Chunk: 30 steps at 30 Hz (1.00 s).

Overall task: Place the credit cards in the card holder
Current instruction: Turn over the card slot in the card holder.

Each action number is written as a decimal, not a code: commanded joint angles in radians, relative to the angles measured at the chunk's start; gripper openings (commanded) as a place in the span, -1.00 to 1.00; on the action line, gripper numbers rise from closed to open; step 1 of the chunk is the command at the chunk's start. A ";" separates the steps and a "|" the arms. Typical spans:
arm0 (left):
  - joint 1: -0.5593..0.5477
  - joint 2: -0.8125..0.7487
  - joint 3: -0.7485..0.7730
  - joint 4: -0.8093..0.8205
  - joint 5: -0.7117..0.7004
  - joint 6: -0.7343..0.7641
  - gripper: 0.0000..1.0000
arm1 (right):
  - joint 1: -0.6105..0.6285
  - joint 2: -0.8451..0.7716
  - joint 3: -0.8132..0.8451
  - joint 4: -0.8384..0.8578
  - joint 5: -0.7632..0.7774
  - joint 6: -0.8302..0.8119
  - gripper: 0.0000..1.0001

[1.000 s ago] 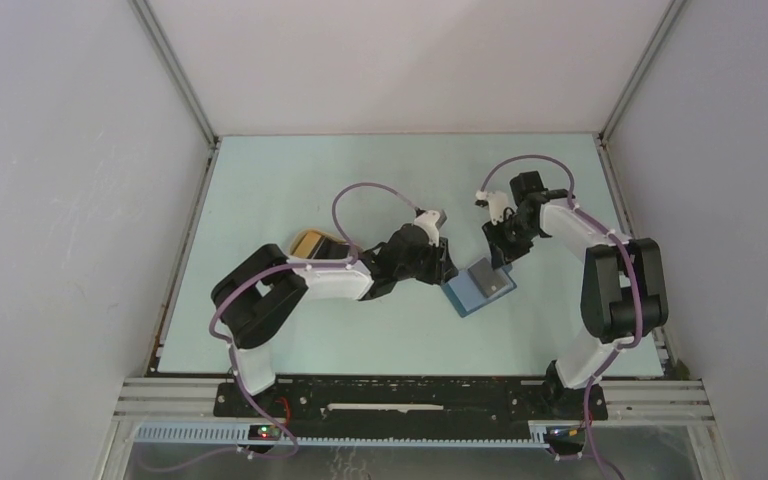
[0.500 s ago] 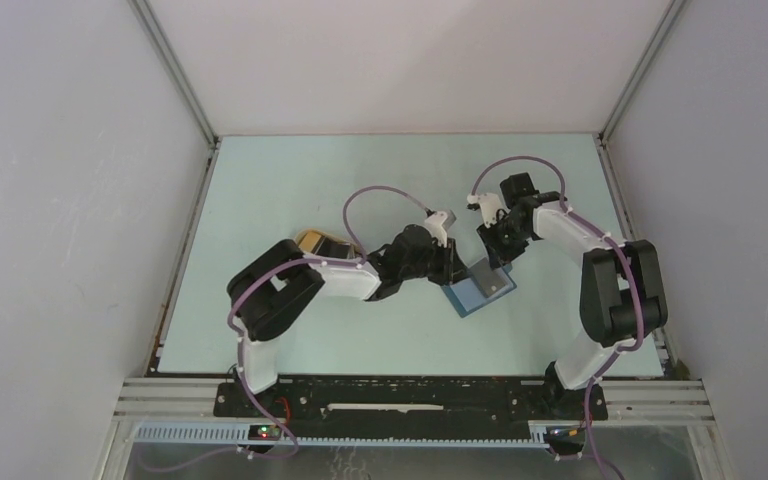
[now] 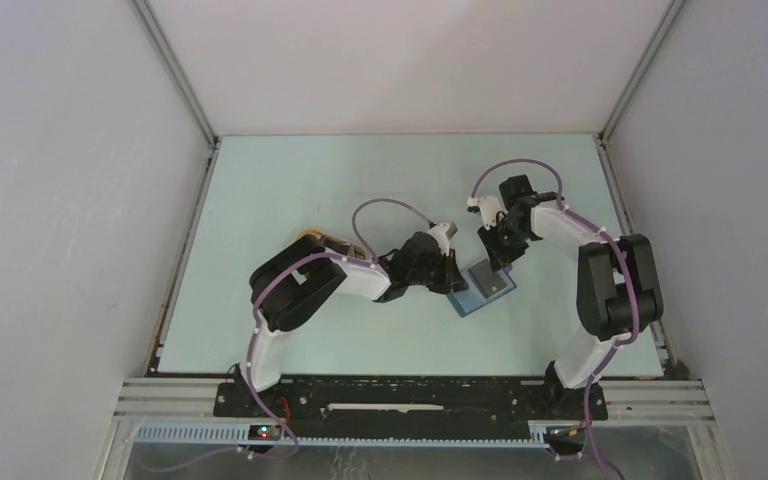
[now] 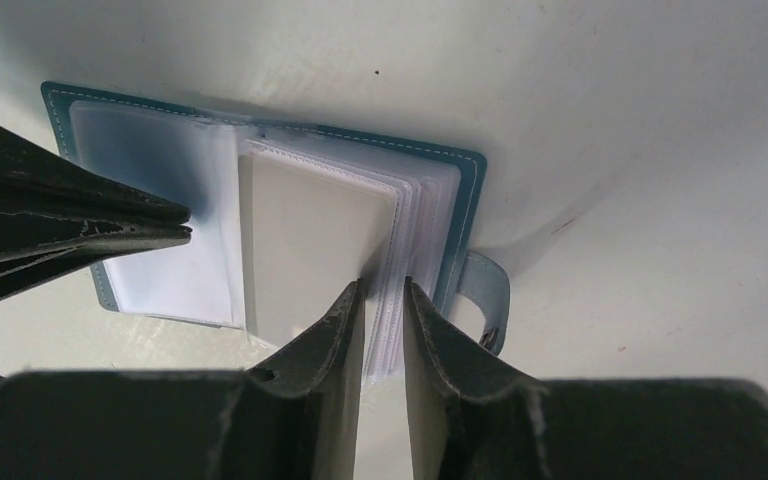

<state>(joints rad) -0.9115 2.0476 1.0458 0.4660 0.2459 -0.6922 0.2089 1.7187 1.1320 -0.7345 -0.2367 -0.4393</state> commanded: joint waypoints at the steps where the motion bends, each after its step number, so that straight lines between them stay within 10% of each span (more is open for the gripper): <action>1: -0.001 0.004 0.014 -0.149 -0.087 -0.030 -0.79 | -0.005 0.030 0.009 -0.014 0.047 -0.008 -0.44; 30: 0.002 -0.068 0.100 -0.182 -0.016 0.042 -0.58 | 0.019 -0.084 0.013 -0.022 -0.082 -0.034 -0.08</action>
<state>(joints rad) -0.9112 2.0228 1.1057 0.3038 0.2226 -0.6807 0.2165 1.7023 1.1378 -0.7513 -0.3000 -0.4564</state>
